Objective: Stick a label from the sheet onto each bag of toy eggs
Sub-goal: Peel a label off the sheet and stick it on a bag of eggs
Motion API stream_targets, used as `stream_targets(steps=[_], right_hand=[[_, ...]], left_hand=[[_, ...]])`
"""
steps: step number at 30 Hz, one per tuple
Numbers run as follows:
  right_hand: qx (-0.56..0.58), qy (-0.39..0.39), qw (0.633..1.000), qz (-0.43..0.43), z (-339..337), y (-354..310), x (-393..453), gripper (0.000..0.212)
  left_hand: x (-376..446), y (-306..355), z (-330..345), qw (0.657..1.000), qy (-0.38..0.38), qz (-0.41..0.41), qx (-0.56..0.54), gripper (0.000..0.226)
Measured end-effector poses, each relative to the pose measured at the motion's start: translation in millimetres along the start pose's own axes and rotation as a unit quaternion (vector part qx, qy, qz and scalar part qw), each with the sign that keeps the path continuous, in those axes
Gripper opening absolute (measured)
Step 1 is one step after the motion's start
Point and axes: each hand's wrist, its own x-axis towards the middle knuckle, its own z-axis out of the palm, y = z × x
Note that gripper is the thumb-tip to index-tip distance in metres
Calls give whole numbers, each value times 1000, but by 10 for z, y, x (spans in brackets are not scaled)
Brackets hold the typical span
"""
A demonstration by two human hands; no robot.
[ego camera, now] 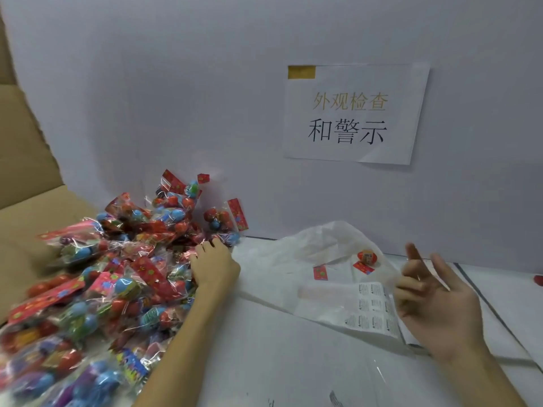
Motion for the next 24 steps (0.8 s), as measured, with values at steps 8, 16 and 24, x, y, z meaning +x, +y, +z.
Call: stream_targets(steps=[8,16,24], right_hand=[[-168,-13,981,99,70,295,59,48],[-310,13,940,140,66,515,70,44],[-260,-46,964,39,112,559,130,52]], left_hand=[[-56,39,-73,984,148,51,-79,39],[-142,300,-350,862,381,157,-295,57],[-843,997,-212,789,139,268,-536,48]])
